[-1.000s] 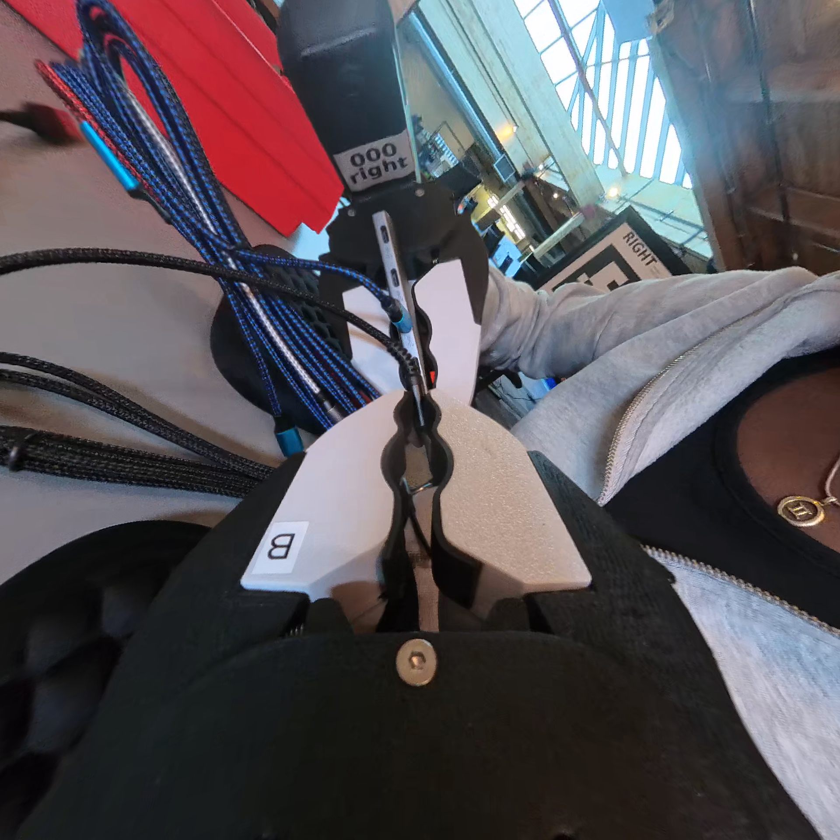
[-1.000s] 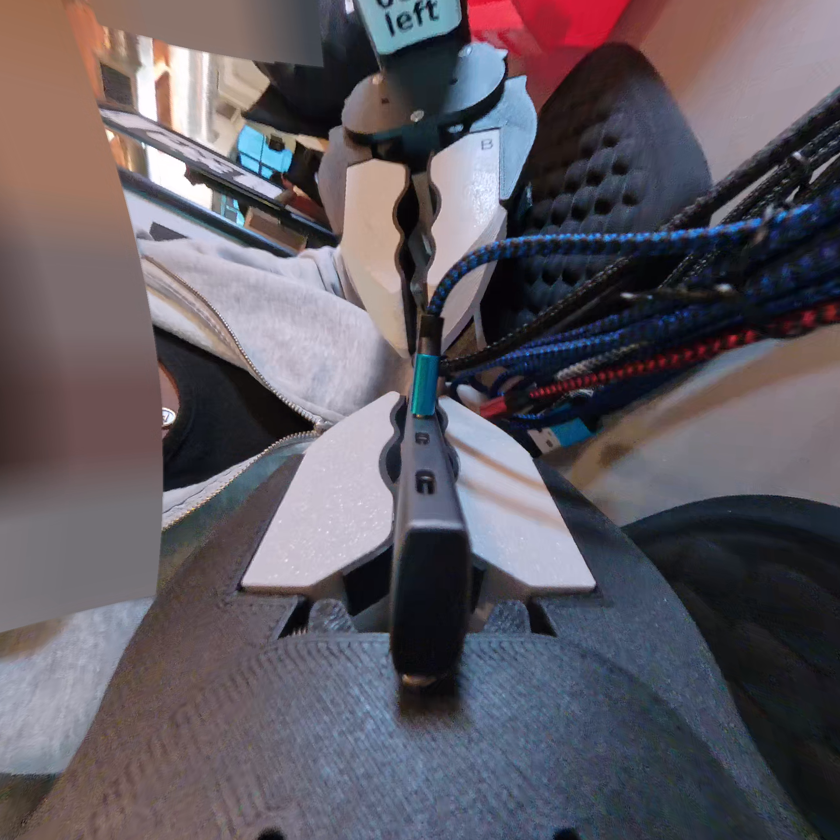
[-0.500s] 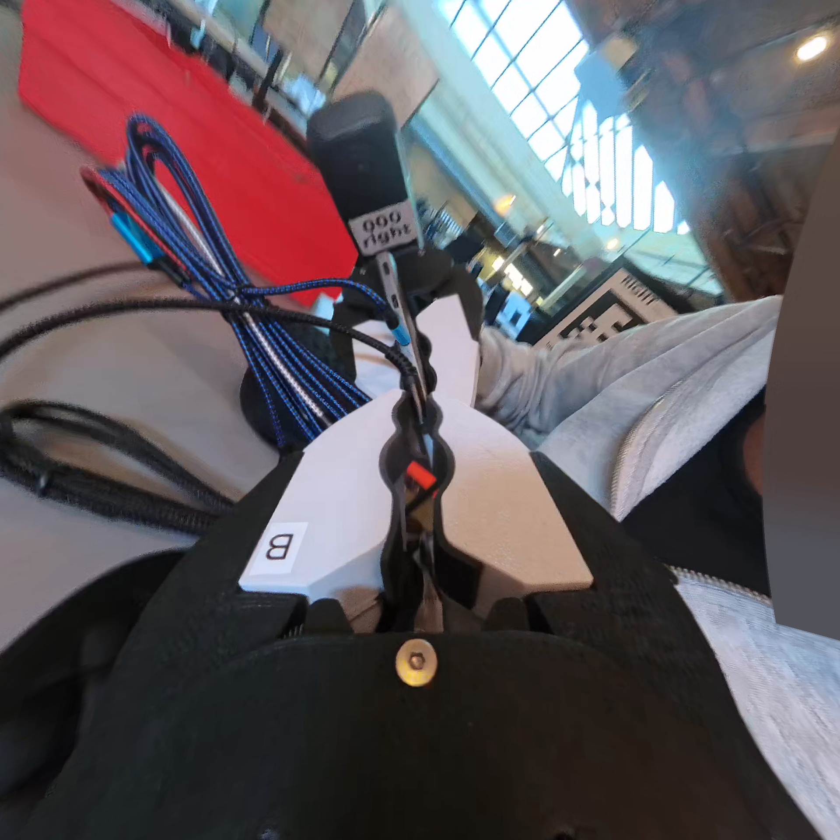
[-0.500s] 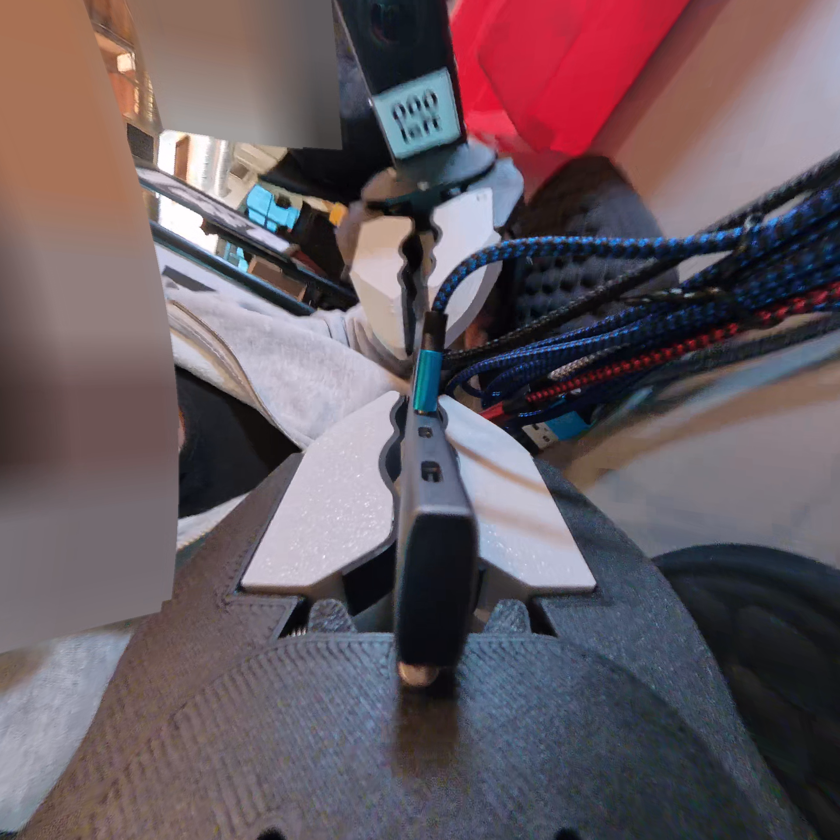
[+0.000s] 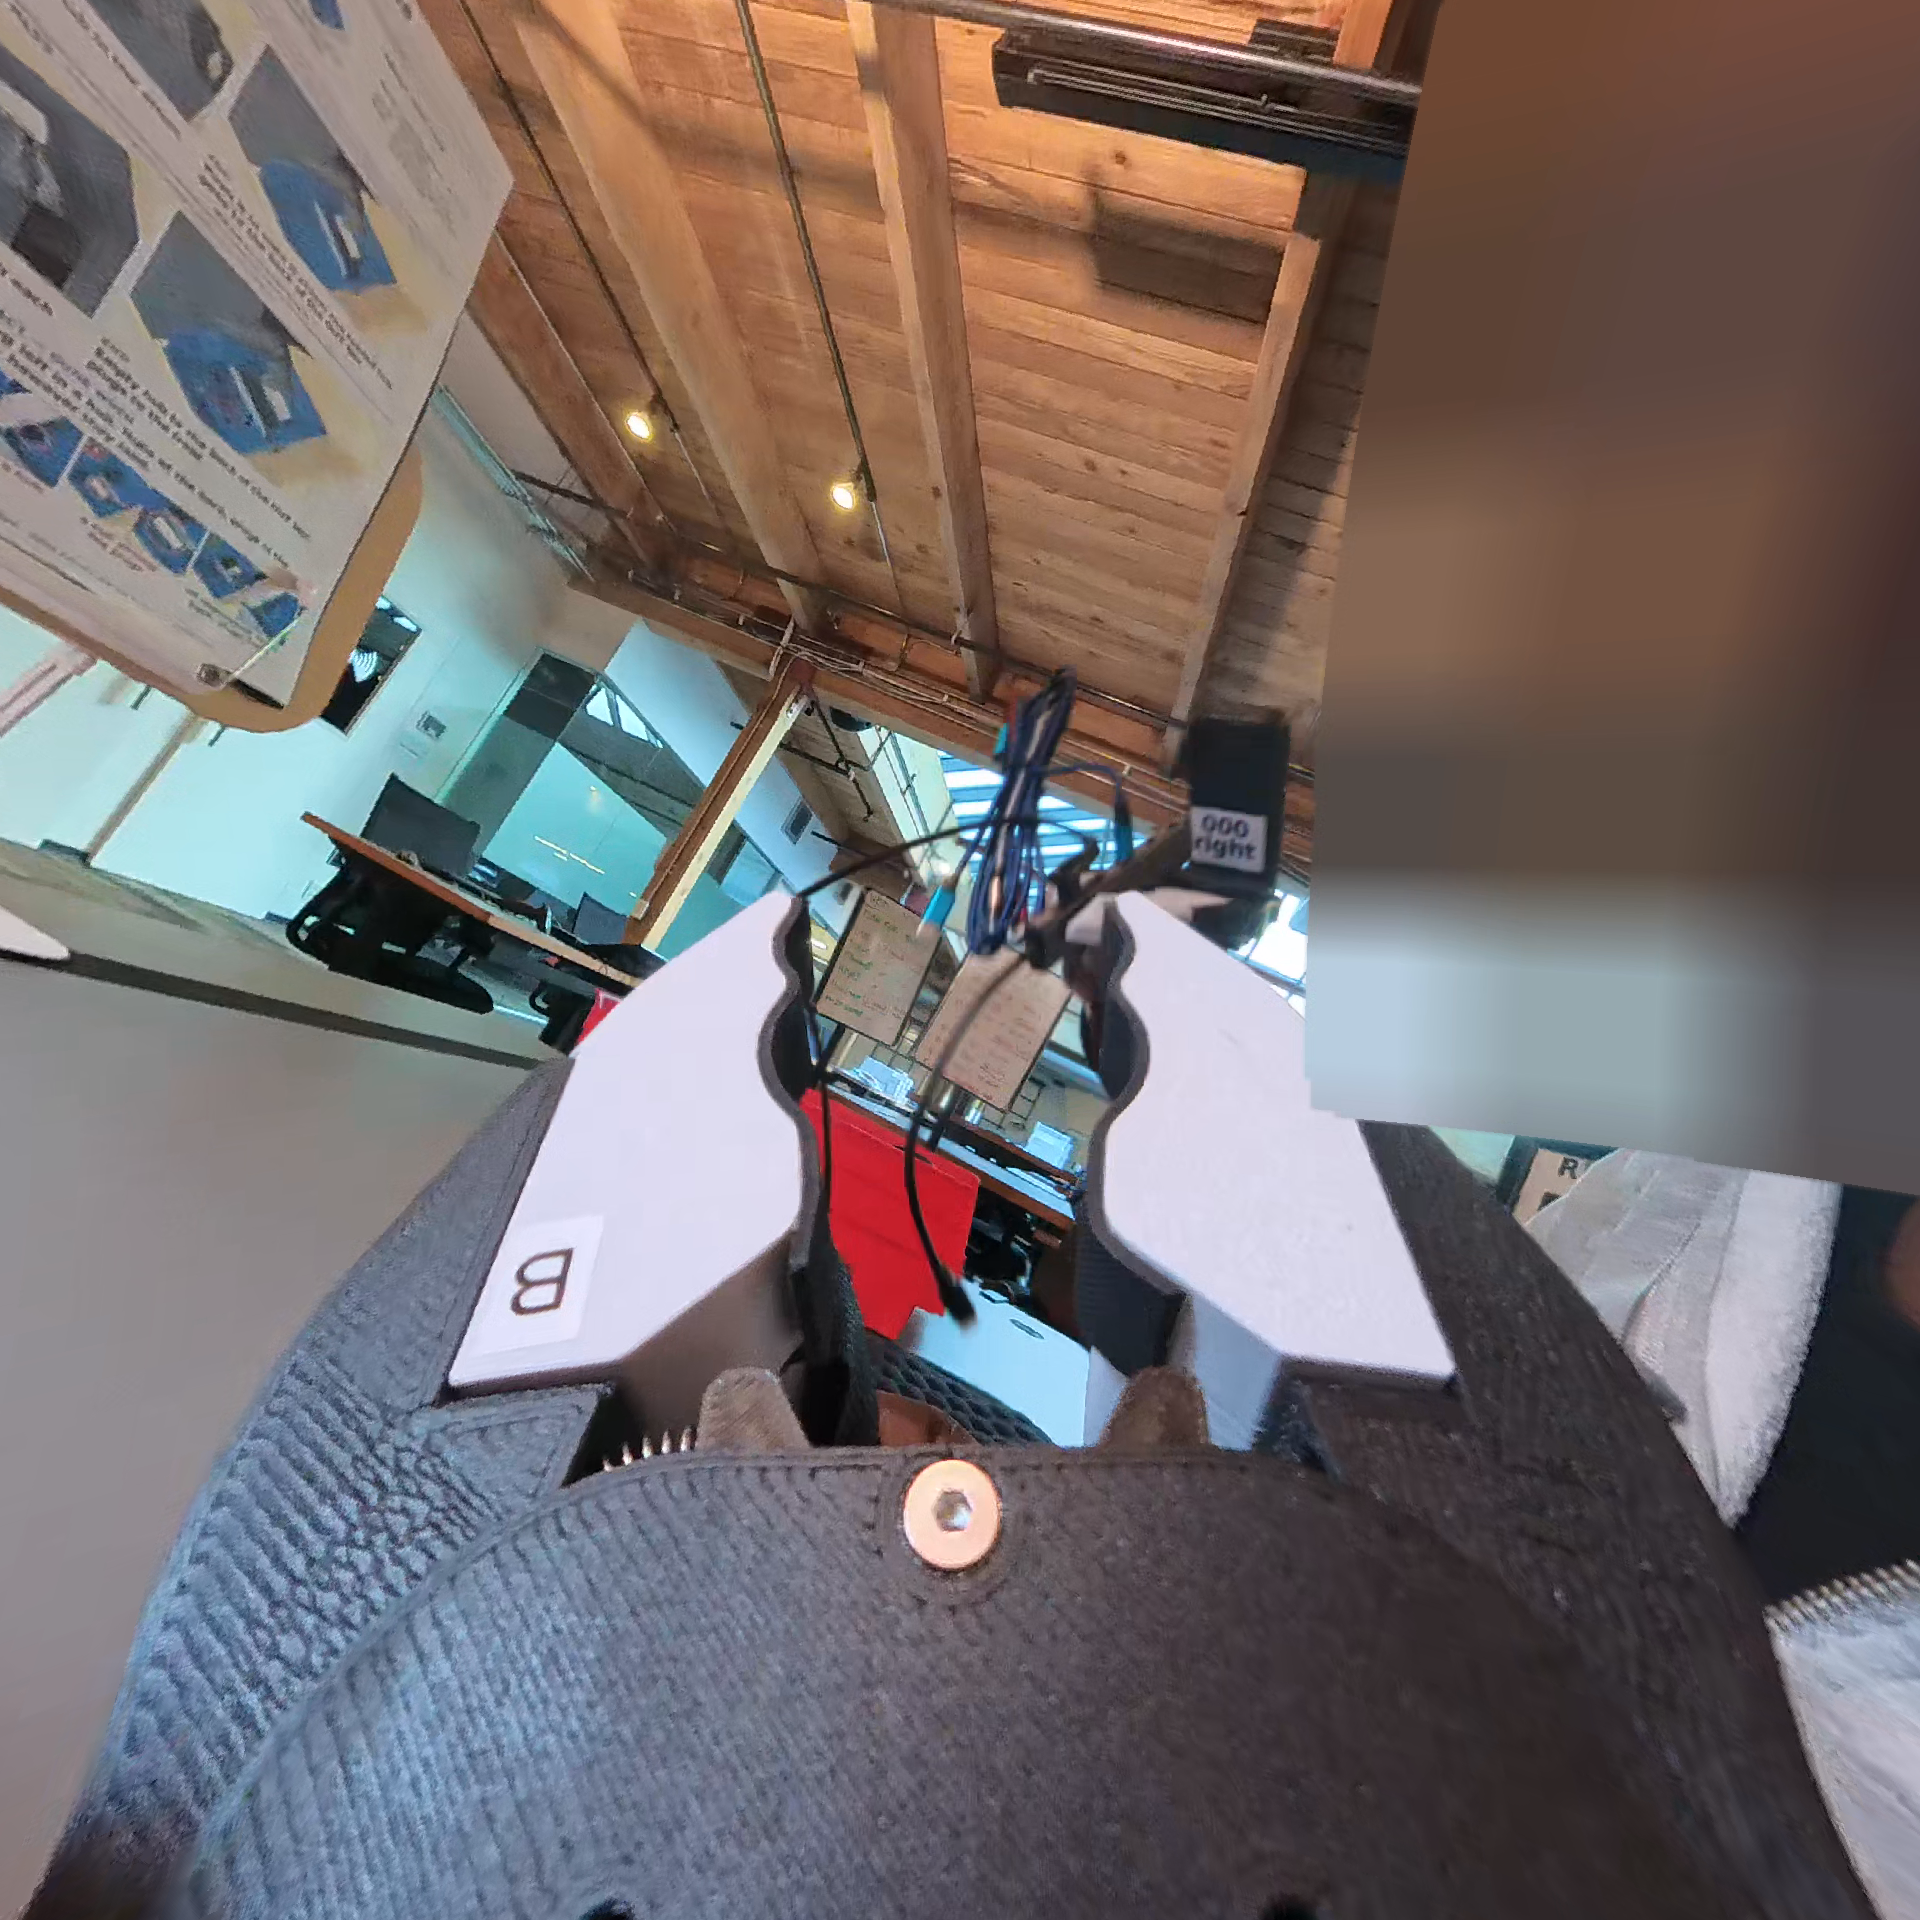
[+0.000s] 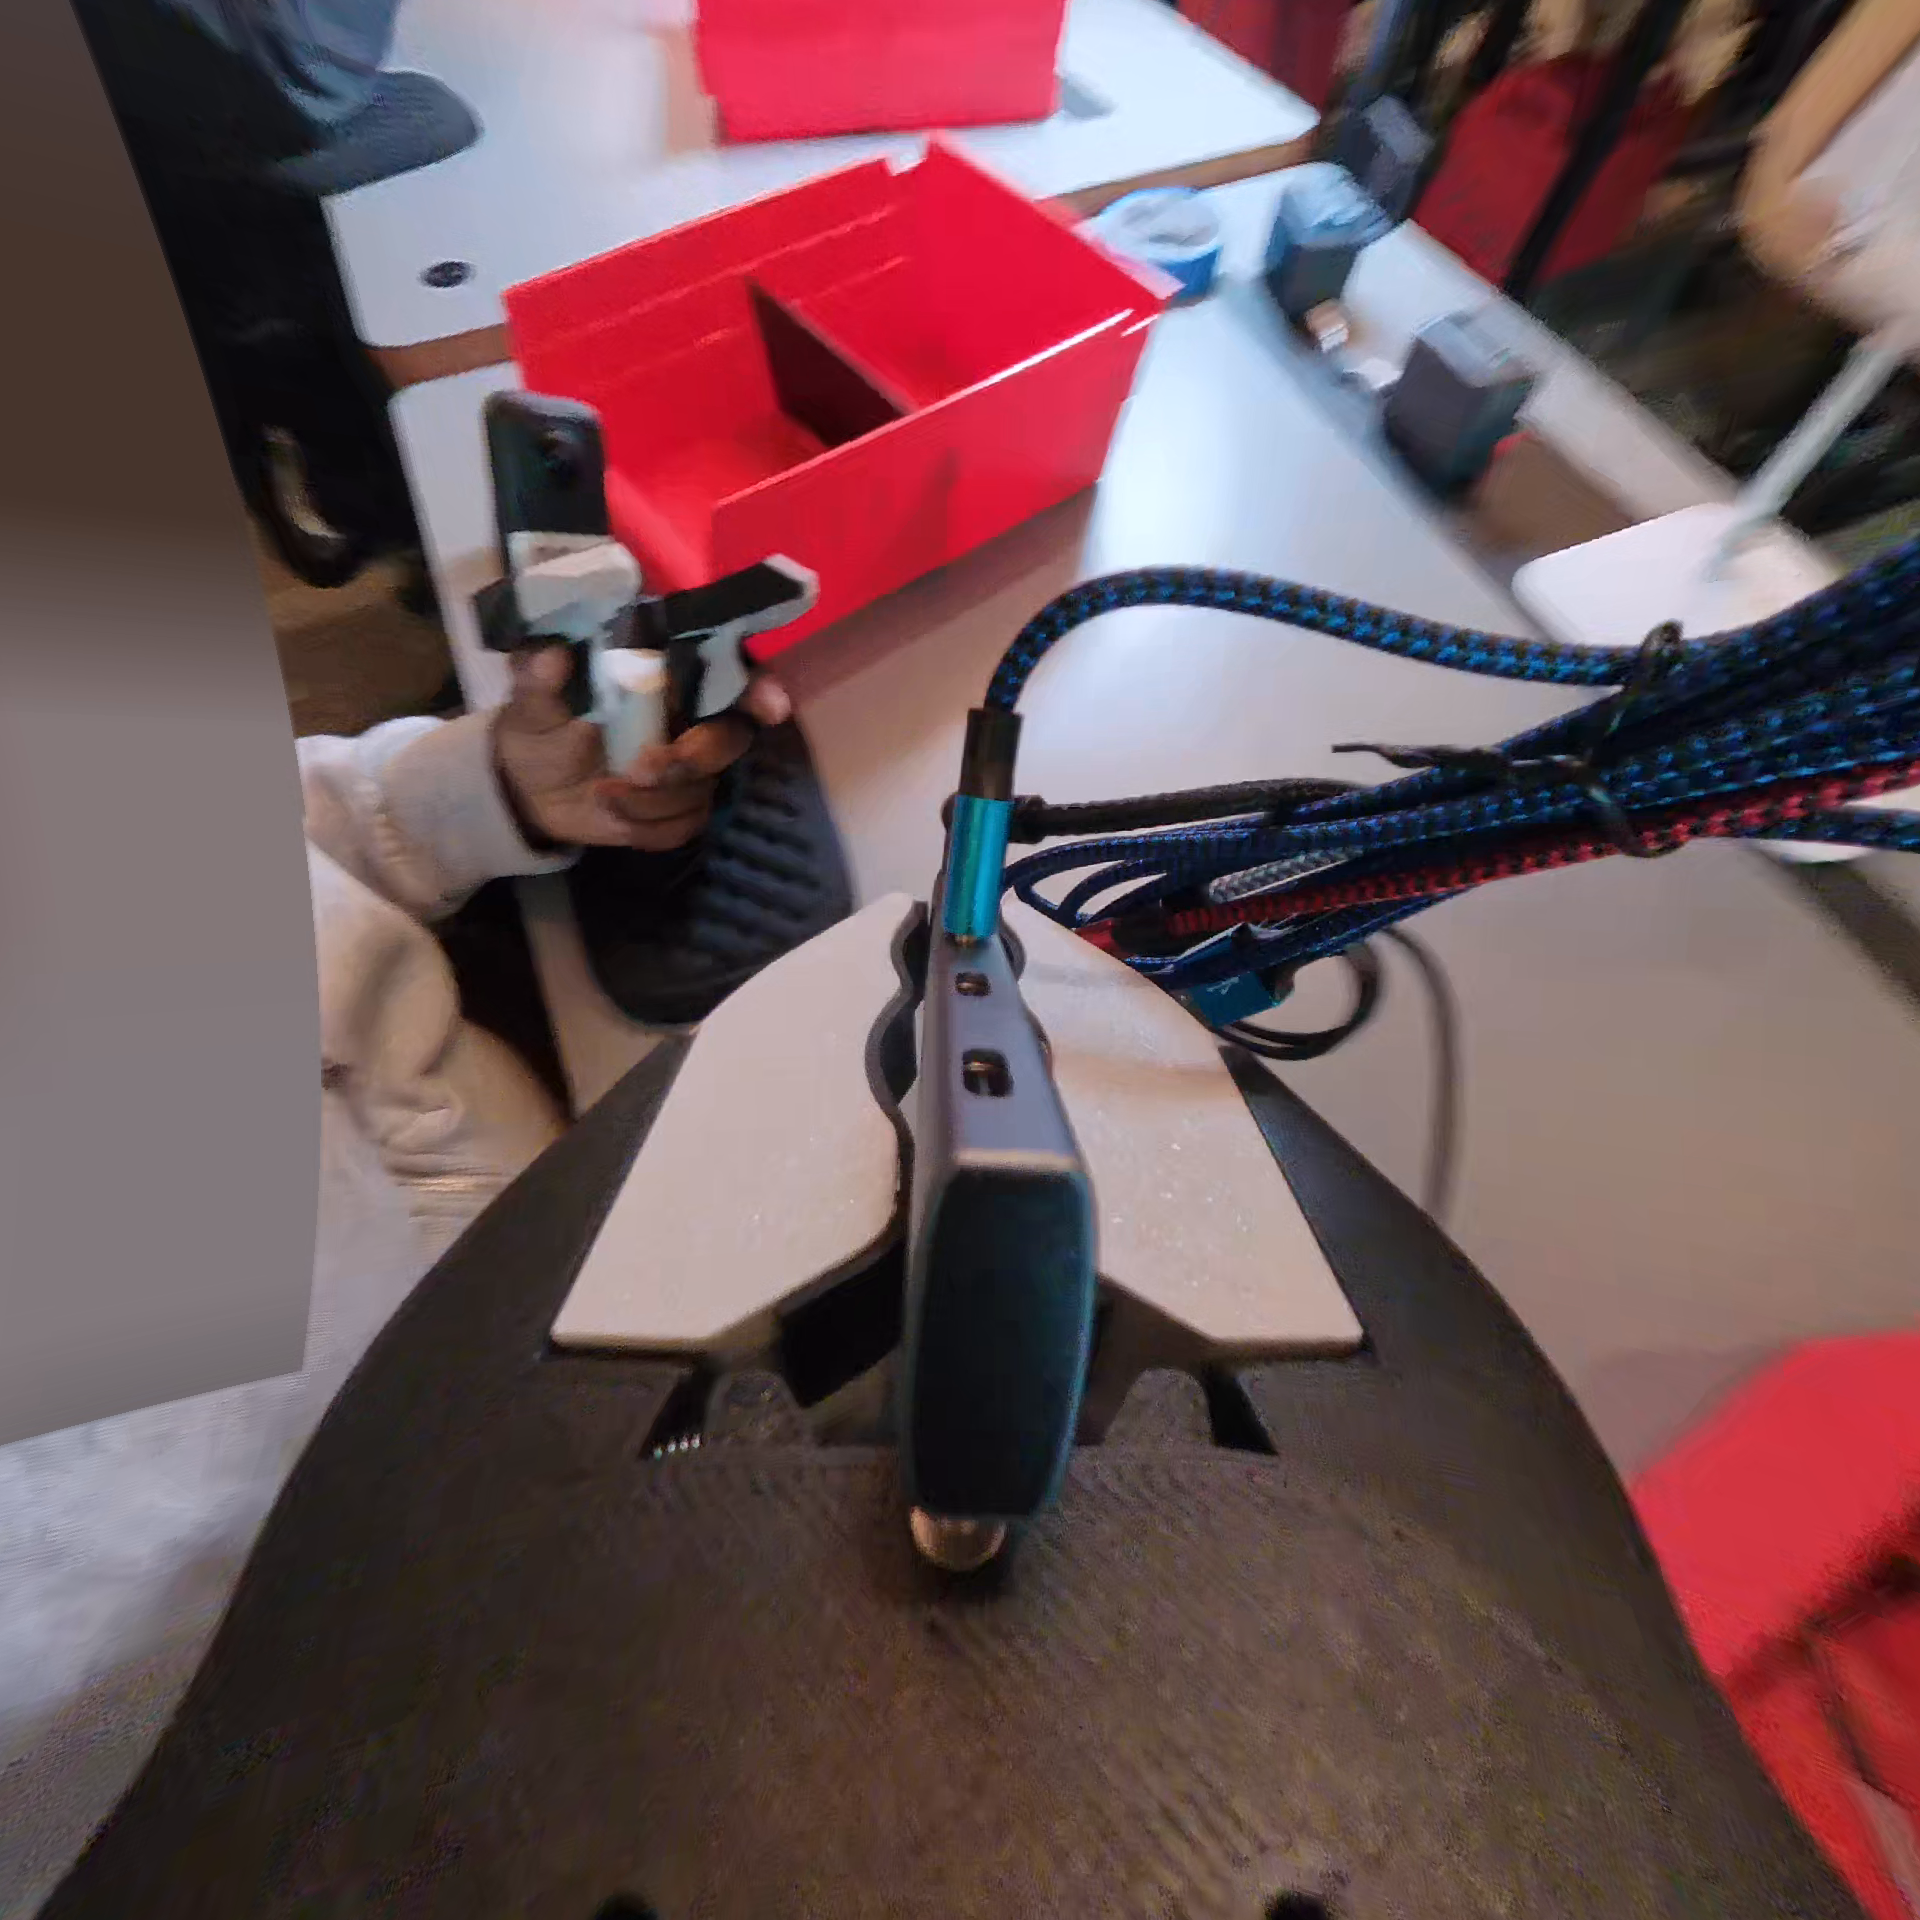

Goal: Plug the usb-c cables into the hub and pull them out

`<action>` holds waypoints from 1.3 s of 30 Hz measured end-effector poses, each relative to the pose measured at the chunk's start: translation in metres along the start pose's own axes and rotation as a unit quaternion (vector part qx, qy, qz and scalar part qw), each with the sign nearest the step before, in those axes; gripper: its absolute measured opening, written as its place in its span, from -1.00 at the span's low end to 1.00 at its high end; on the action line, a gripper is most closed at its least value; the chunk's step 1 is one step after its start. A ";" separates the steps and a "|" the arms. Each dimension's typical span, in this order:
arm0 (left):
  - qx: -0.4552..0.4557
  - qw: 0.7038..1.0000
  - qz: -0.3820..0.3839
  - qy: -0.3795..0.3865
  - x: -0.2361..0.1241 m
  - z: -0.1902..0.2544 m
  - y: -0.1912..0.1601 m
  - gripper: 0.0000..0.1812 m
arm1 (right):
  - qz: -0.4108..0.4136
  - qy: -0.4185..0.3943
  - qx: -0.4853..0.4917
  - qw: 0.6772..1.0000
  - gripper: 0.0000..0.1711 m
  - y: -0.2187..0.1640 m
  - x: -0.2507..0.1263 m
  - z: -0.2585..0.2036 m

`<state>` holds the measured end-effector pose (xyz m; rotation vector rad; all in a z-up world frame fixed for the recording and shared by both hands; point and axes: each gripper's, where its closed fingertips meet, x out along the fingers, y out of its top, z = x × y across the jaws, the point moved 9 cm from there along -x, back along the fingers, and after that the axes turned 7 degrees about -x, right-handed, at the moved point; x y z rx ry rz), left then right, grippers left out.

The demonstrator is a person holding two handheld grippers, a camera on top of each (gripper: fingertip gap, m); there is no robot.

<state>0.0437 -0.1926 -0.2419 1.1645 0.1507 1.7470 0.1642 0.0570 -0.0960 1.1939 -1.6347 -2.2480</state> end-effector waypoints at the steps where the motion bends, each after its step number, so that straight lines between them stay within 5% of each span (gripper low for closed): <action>1: -0.010 1.000 -0.001 -0.002 0.000 -0.001 0.000 -0.41 | 0.000 -0.032 -0.017 0.999 -0.88 0.007 -0.012 0.006; 8: -0.035 0.999 0.014 -0.012 -0.003 -0.002 0.003 -0.42 | 0.001 -0.250 -0.109 0.962 -0.88 0.058 -0.106 0.050; 16: -0.057 0.998 0.012 -0.001 -0.003 -0.007 0.002 -0.43 | -0.024 -0.353 -0.123 0.927 -0.89 0.068 -0.189 0.090; 22: -0.061 0.998 0.007 0.005 -0.002 -0.008 0.001 -0.44 | -0.121 -0.282 -0.027 0.951 -0.88 0.016 -0.194 0.127; 31: -0.071 0.997 0.007 0.012 -0.002 -0.010 0.001 -0.45 | -0.195 -0.088 0.115 0.970 -0.88 -0.074 -0.138 0.163; 39: -0.082 0.996 0.009 0.015 -0.002 -0.012 0.002 -0.45 | -0.340 0.033 0.280 0.897 -0.88 -0.173 -0.104 0.169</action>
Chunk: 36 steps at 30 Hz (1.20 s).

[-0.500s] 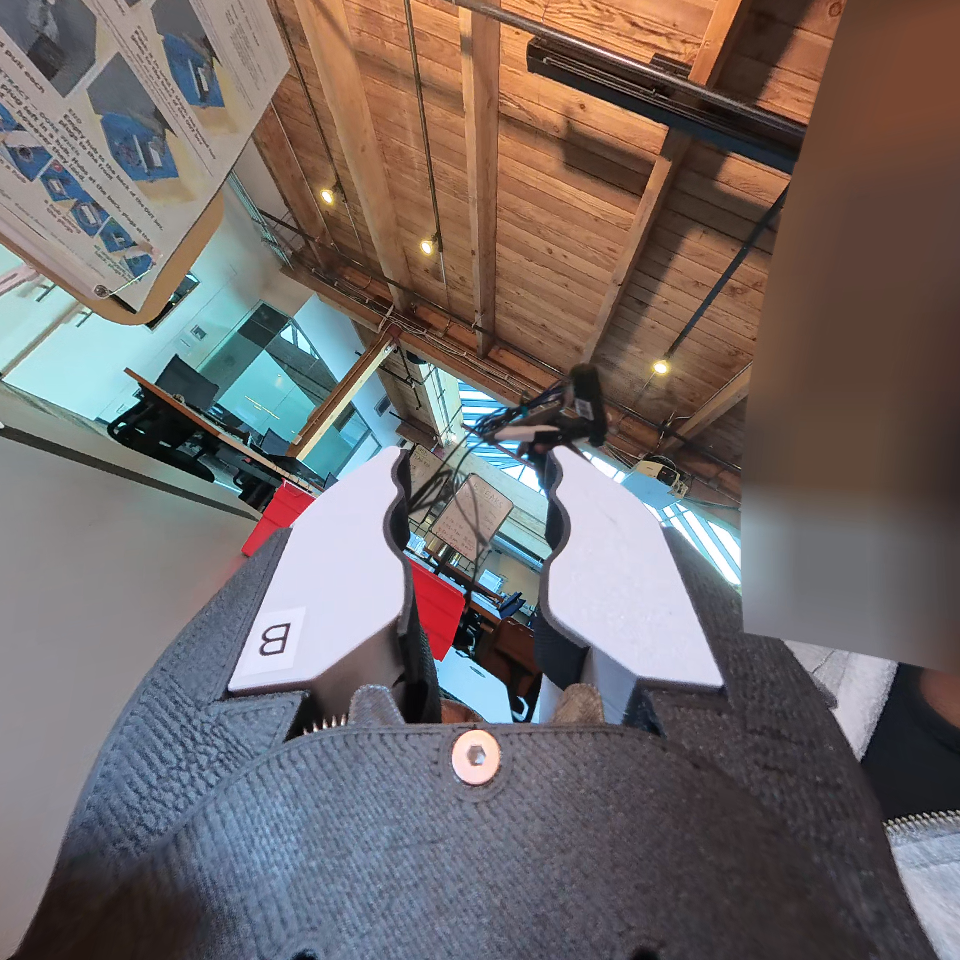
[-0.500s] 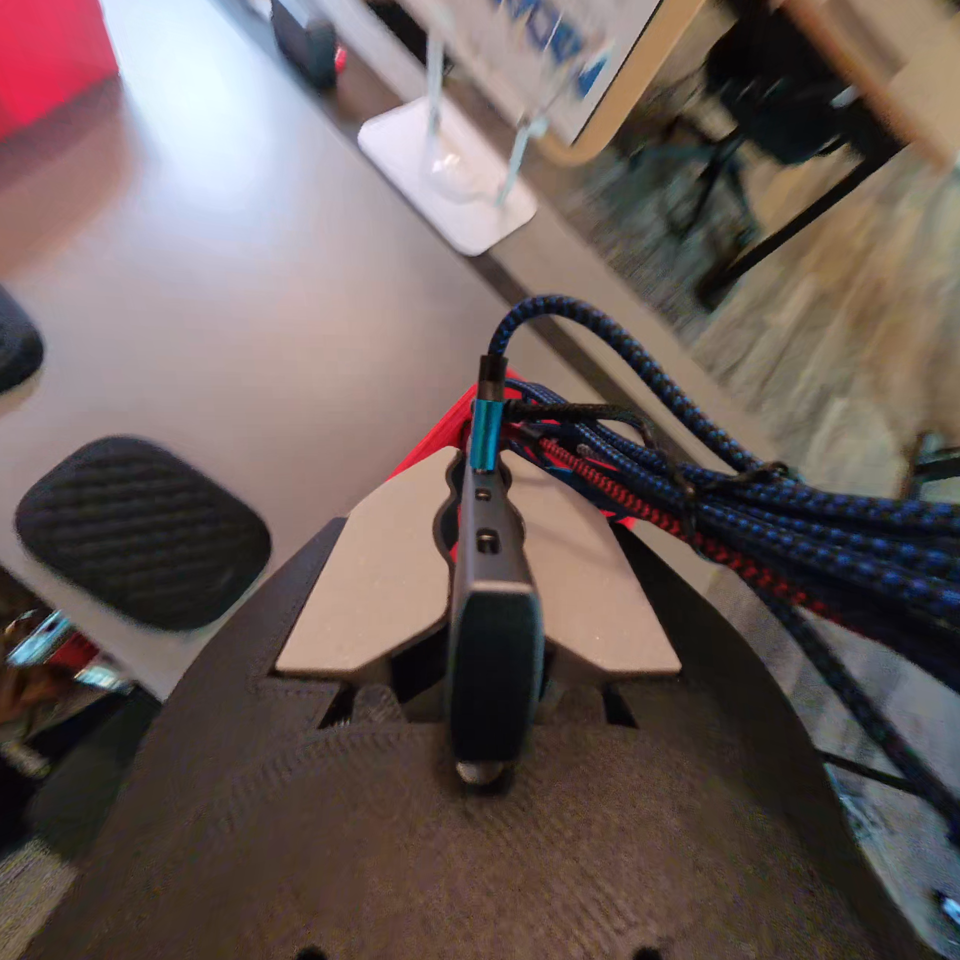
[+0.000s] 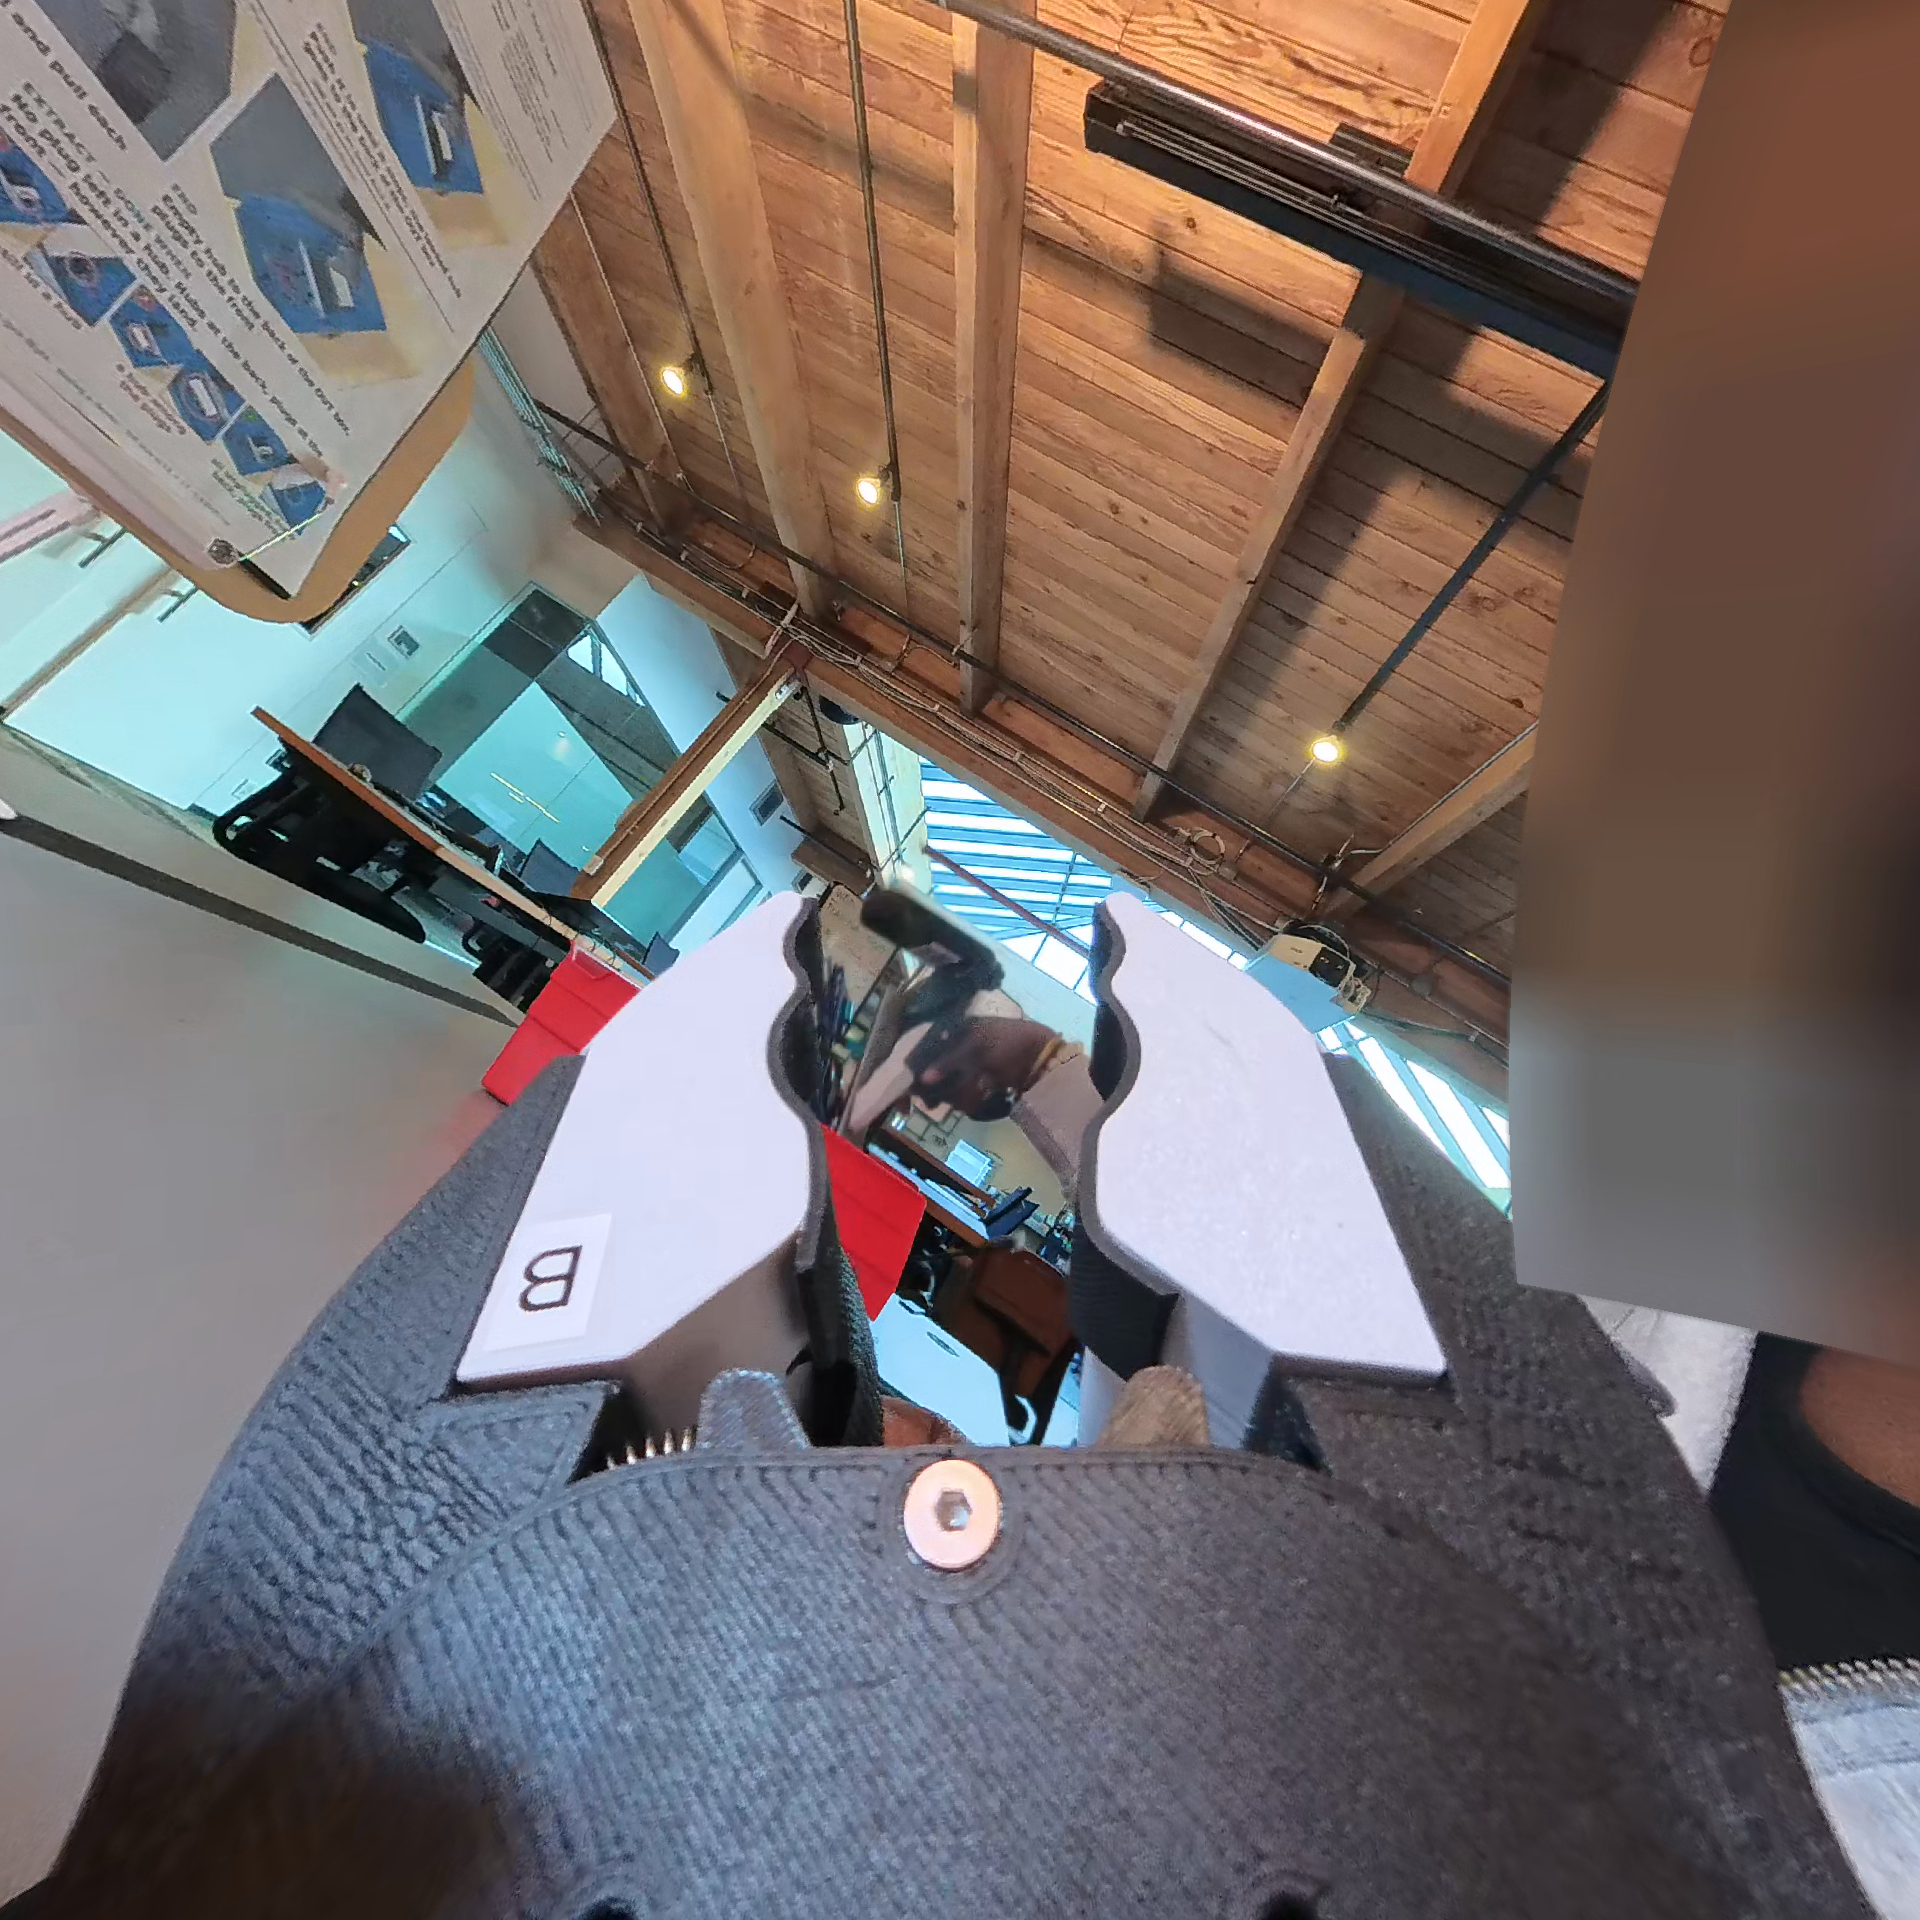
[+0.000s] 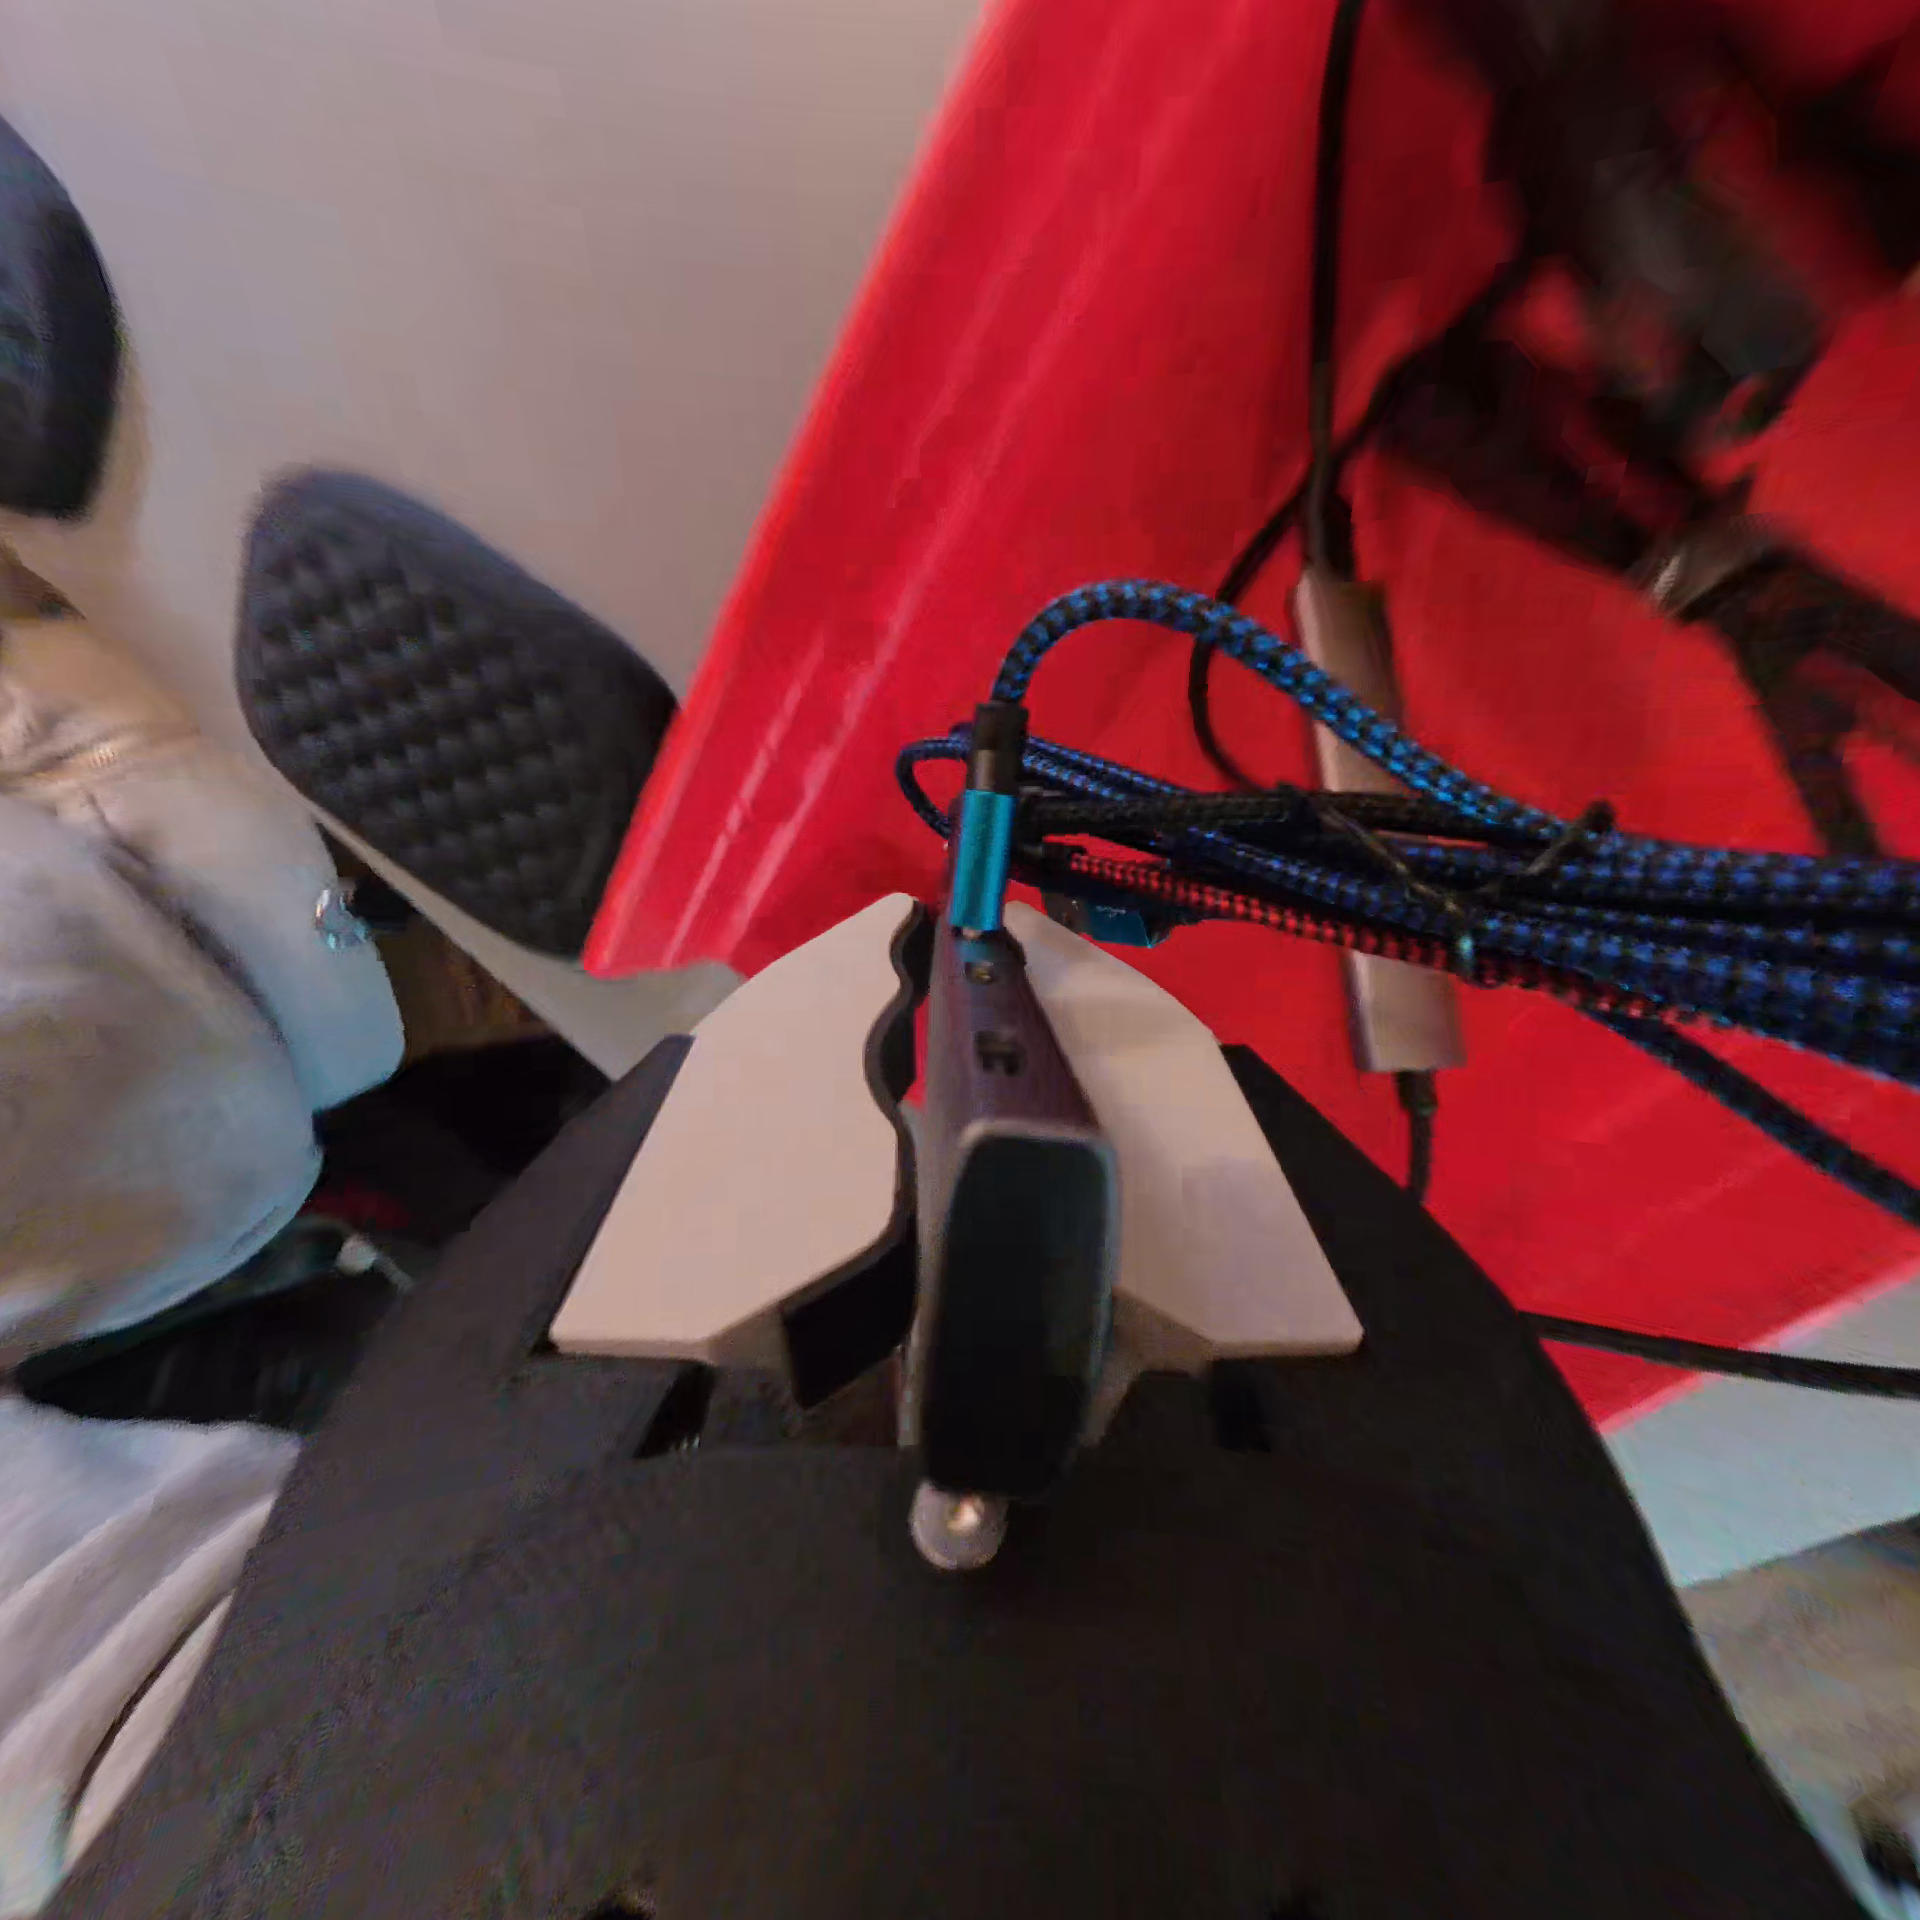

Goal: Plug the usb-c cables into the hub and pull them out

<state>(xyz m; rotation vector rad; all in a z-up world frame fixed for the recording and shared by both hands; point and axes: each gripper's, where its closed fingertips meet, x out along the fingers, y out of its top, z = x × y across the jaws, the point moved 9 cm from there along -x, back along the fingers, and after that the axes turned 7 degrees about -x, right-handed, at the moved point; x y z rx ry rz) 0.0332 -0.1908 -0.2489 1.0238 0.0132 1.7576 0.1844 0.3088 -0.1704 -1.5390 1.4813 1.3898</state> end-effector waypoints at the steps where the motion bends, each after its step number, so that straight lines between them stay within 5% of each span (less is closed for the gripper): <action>1: -0.001 1.000 0.000 0.001 0.000 0.000 0.000 -0.45 | -0.035 0.013 0.009 0.999 -0.86 -0.006 0.009 0.002; 6: -0.010 1.000 -0.004 0.005 0.001 -0.002 0.000 -0.45 | -0.029 -0.037 -0.004 0.999 -0.82 -0.006 0.026 0.005; 14: -0.015 1.000 -0.005 0.007 0.001 -0.003 0.000 -0.45 | 0.191 -0.296 -0.072 0.933 -0.51 0.014 -0.033 -0.043; 19: -0.011 1.000 -0.005 0.000 0.001 -0.002 0.000 -0.45 | 0.411 -0.400 -0.070 0.816 -0.17 -0.013 -0.061 -0.129; 22: -0.004 1.000 -0.007 -0.006 0.001 0.000 -0.001 -0.45 | 0.599 -0.372 -0.051 0.707 0.15 -0.042 -0.040 -0.168; 25: 0.007 1.000 -0.013 -0.012 0.002 0.002 -0.002 -0.45 | 0.688 -0.383 -0.010 0.616 0.48 -0.063 0.002 -0.175; 26: 0.012 1.000 -0.015 -0.013 0.002 0.002 -0.003 -0.45 | 0.668 -0.389 0.000 0.634 0.50 -0.065 0.015 -0.169; 29: 0.023 0.999 -0.024 -0.015 0.004 0.004 -0.005 -0.45 | 0.518 -0.373 -0.049 0.768 0.71 -0.060 0.044 -0.152; 31: 0.027 0.999 -0.030 -0.014 0.005 0.004 -0.006 -0.45 | 0.453 -0.429 -0.073 0.778 0.71 -0.055 0.050 -0.147; 34: 0.028 0.999 -0.025 -0.010 0.005 0.003 -0.006 -0.45 | 0.445 -0.500 -0.062 0.741 0.71 -0.054 0.048 -0.142; 35: 0.025 0.999 -0.024 -0.009 0.004 0.003 -0.005 -0.45 | 0.450 -0.494 -0.066 0.741 0.63 -0.055 0.048 -0.145; 36: 0.021 0.999 -0.024 -0.009 0.004 0.002 -0.005 -0.45 | 0.451 -0.461 -0.074 0.761 0.33 -0.057 0.050 -0.150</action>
